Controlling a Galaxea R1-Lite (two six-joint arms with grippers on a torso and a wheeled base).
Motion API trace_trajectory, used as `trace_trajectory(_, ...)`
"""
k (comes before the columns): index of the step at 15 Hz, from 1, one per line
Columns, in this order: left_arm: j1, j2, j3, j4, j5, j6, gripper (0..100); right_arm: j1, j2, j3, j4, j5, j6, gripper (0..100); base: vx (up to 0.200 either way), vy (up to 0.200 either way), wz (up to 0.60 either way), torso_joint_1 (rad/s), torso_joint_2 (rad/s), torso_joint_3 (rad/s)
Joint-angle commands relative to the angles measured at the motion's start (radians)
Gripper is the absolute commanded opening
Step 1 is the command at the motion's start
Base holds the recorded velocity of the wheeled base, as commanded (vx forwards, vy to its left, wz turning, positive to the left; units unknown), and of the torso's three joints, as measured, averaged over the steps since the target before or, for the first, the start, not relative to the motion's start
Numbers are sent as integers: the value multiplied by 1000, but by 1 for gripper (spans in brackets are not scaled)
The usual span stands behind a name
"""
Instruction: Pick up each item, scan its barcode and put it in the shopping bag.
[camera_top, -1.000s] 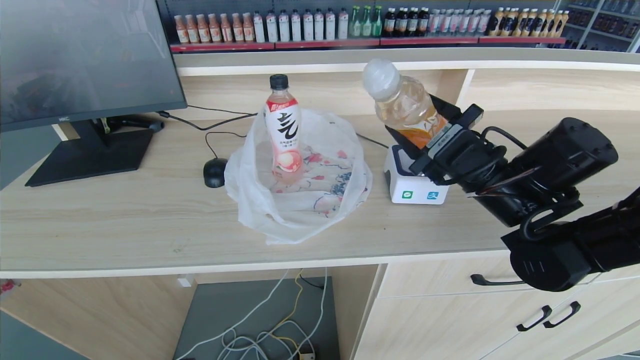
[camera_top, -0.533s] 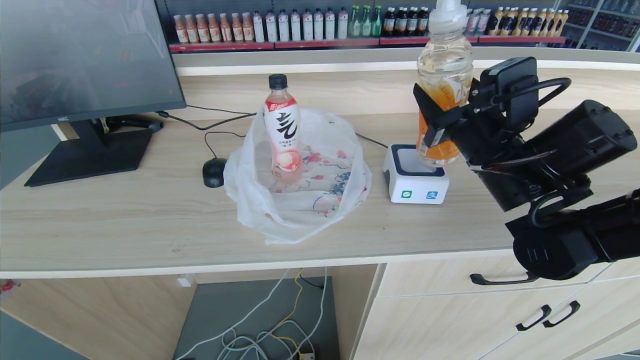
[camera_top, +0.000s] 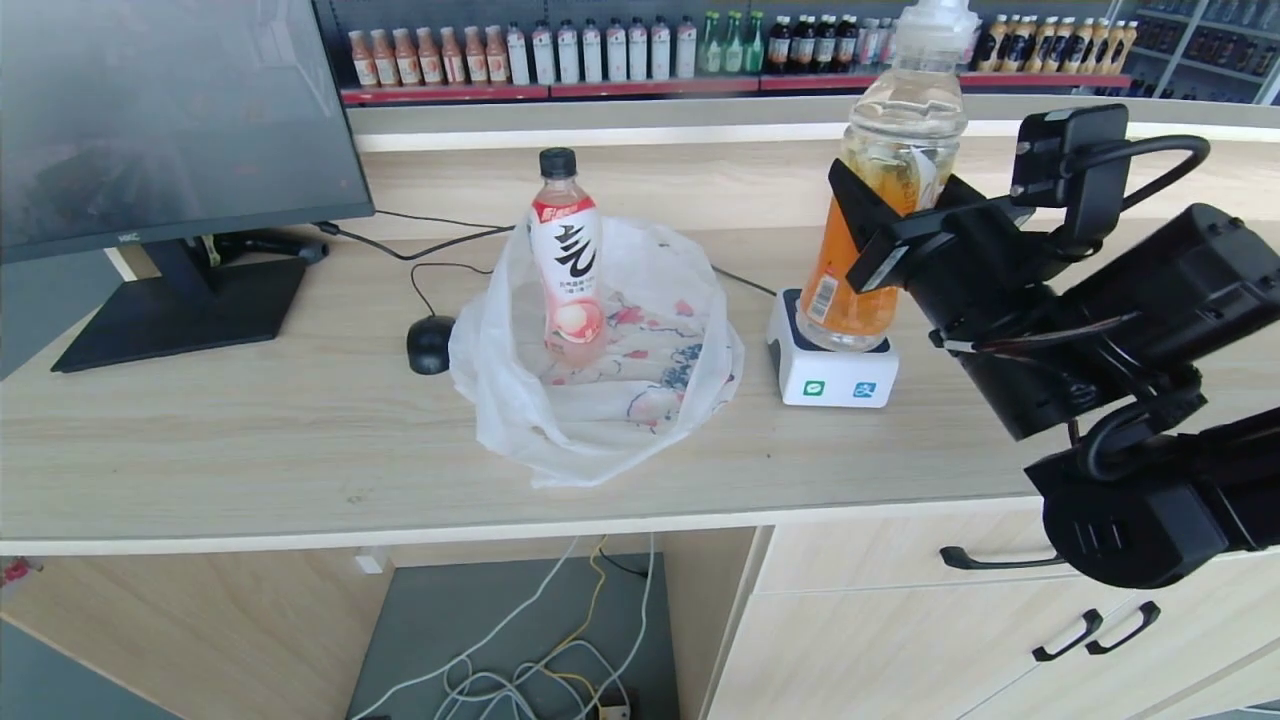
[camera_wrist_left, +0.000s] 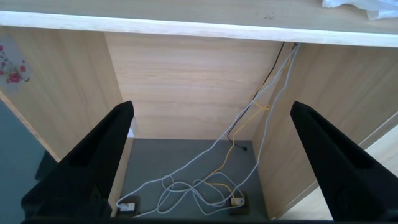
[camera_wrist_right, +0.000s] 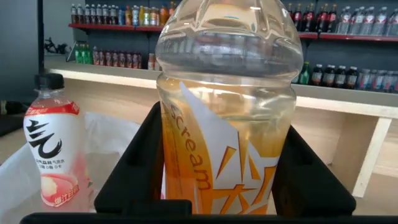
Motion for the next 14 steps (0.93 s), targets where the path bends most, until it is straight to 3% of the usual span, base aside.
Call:
trace_trajectory(1,0,0,0,-1,2,0,100,17,-27,34,-13,-6,-1,0,0,0,0,0,0,0)
trace_trajectory(11,-1,0,0,1,0,0,100,17,-41,41,-41,-6,32,0,0,0,0,0,0,0)
trace_trajectory(14,0,0,0,-1,0,-1,100,17,-44,41,-41,-6,32,0,0,200,0,-1,-1,-1)
